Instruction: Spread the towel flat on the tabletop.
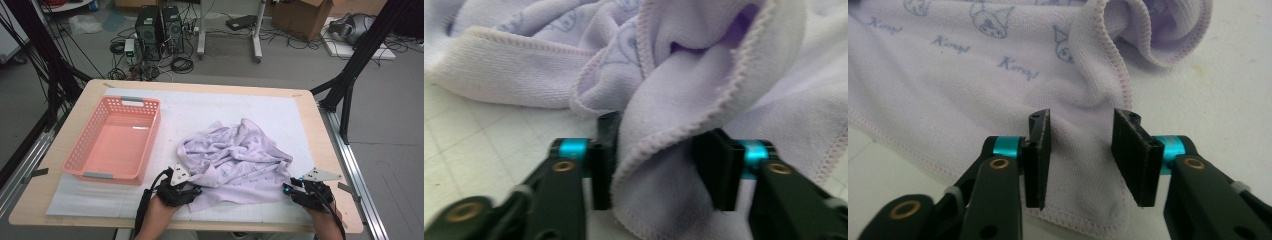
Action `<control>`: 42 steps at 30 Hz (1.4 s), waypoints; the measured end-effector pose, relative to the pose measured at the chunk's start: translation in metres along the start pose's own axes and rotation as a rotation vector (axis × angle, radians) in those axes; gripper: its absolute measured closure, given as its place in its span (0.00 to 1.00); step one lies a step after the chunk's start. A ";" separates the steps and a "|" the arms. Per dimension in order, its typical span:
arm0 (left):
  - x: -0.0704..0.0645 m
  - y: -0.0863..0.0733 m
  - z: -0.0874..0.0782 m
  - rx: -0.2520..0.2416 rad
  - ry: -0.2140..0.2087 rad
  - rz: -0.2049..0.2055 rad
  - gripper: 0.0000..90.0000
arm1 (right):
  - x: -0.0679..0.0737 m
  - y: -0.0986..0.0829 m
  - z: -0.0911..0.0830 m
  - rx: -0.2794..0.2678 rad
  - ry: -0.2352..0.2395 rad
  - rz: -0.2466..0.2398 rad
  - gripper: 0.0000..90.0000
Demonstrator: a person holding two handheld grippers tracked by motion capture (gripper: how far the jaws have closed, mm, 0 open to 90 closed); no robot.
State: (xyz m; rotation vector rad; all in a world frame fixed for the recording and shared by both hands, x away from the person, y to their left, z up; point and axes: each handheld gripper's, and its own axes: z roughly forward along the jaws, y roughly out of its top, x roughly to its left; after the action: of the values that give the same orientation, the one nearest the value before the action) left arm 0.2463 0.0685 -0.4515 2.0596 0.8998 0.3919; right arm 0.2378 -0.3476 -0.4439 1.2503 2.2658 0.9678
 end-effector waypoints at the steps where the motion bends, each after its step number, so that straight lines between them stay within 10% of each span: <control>1: 0.001 0.000 -0.001 -0.005 -0.014 -0.006 0.74 | 0.000 0.000 -0.001 0.003 0.005 0.003 0.78; 3: 0.001 0.000 -0.001 -0.004 -0.029 -0.009 0.89 | 0.000 0.000 -0.003 0.018 0.033 -0.003 0.96; 9: 0.016 0.003 -0.007 -0.054 -0.005 -0.073 0.92 | -0.003 -0.003 -0.005 -0.006 0.011 0.030 0.97; 13: 0.015 0.002 -0.003 -0.065 0.005 -0.044 0.92 | -0.003 -0.002 -0.003 -0.040 -0.032 0.037 0.95; 25: 0.014 -0.003 -0.016 -0.133 0.052 -0.108 0.52 | -0.011 -0.013 -0.034 -0.125 -0.041 0.108 0.77; 42: -0.001 -0.009 -0.027 -0.135 0.068 -0.141 0.44 | -0.005 -0.026 -0.043 -0.125 -0.059 0.113 0.73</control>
State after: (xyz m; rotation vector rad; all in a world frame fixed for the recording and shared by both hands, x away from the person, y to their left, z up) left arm 0.2268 0.0865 -0.4424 1.8571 1.0251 0.4361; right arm 0.1991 -0.3780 -0.4324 1.3458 2.0755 1.0805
